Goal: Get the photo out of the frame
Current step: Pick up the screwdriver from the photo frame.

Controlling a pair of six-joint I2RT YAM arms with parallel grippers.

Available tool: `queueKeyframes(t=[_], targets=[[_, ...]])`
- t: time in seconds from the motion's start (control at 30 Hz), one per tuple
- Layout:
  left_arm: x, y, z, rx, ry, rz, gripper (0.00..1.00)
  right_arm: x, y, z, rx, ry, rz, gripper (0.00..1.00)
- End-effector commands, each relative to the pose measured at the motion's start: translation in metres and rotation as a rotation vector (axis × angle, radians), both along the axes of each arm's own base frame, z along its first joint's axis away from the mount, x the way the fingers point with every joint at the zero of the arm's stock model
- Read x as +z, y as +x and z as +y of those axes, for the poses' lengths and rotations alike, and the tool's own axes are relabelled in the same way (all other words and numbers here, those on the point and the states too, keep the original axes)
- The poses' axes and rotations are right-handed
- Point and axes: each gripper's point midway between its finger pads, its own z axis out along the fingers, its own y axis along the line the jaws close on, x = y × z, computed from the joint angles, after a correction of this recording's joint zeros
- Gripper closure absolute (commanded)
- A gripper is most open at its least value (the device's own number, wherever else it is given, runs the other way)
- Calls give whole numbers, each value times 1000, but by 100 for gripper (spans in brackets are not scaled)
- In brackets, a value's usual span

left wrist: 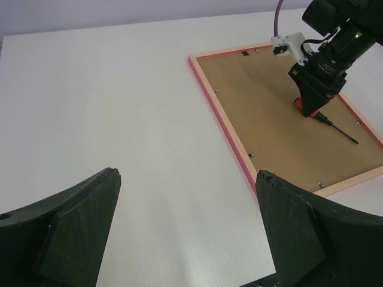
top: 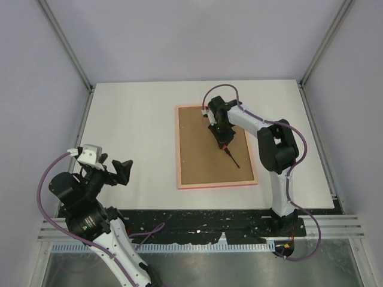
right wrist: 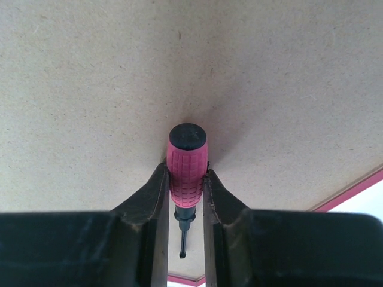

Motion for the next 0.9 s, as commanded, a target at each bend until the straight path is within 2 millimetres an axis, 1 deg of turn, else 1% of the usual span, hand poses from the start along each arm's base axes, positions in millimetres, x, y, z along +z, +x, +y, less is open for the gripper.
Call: queueKeyframes(t=[0.0, 0.03, 0.07, 0.1, 0.13, 0.17, 0.2, 0.23, 0.27, 0.3, 0.33, 0.37, 0.4, 0.43, 0.47, 0.5, 0.53, 0.57, 0.6, 0.63, 0.67, 0.7, 0.73, 0.77, 0.8, 0.83, 0.87], targets=[[6, 0, -3, -24, 12, -35, 0, 39, 11, 14, 14, 71, -73, 92], [6, 0, -5, -33, 10, -37, 0, 47, 13, 17, 8, 97, -86, 92], [7, -1, -7, -45, 9, -40, 0, 68, 17, 26, 2, 156, -124, 92], [7, -2, -10, -60, 7, -44, 0, 88, 20, 31, 0, 208, -156, 92], [8, -3, -13, -76, 4, -48, 0, 104, 21, 44, 3, 286, -169, 92], [9, -4, -16, -96, 1, -53, 0, 127, 23, 47, 2, 339, -210, 92], [10, -5, -19, -114, -3, -59, 0, 146, 24, 60, 5, 418, -233, 92], [12, -7, -23, -136, -6, -65, 0, 170, 24, 61, -5, 472, -273, 92], [15, -8, -26, -153, -10, -72, 0, 190, 25, 70, 26, 545, -301, 92], [19, -8, -28, -166, -10, -81, 0, 214, 18, 75, 15, 627, -311, 92], [25, -8, -29, -176, -15, -86, 0, 232, 19, 77, 23, 672, -349, 92], [30, -9, -31, -190, -19, -88, 0, 257, 15, 79, 33, 742, -383, 92], [38, -9, -33, -206, -26, -91, 0, 271, 13, 79, 37, 776, -403, 92], [50, -8, -33, -215, -33, -92, 0, 291, 9, 78, 41, 840, -430, 92], [59, -6, -33, -228, -35, -93, 0, 303, 5, 76, 49, 870, -450, 92], [72, -7, -35, -239, -56, -90, 0, 324, 1, 70, 50, 924, -494, 92], [84, -4, -34, -244, -70, -86, 0, 332, 3, 63, 40, 947, -520, 92], [98, 0, -33, -246, -72, -87, 0, 350, -5, 59, 46, 1004, -559, 92], [113, 3, -31, -235, -69, -93, 0, 369, -12, 47, 49, 1033, -619, 92], [123, 9, -30, -235, -71, -86, 0, 373, -13, 47, 52, 1073, -643, 92], [132, 13, -30, -233, -61, -83, 0, 388, -20, 35, 47, 1090, -700, 92], [136, 20, -30, -234, -53, -70, 0, 387, -20, 32, 47, 1106, -725, 92], [138, 27, -33, -236, -42, -50, 0, 398, -27, 25, 52, 1112, -770, 92], [135, 37, -35, -237, -27, -13, 0, 395, -25, 21, 43, 1103, -790, 92], [131, 46, -42, -262, -7, 22, 0, 398, -26, 15, 34, 1092, -815, 92], [128, 53, -51, -288, 12, 52, 0, 394, -27, 12, 25, 1085, -812, 92], [123, 63, -58, -305, 23, 89, 0, 395, -29, 5, 13, 1081, -825, 92]])
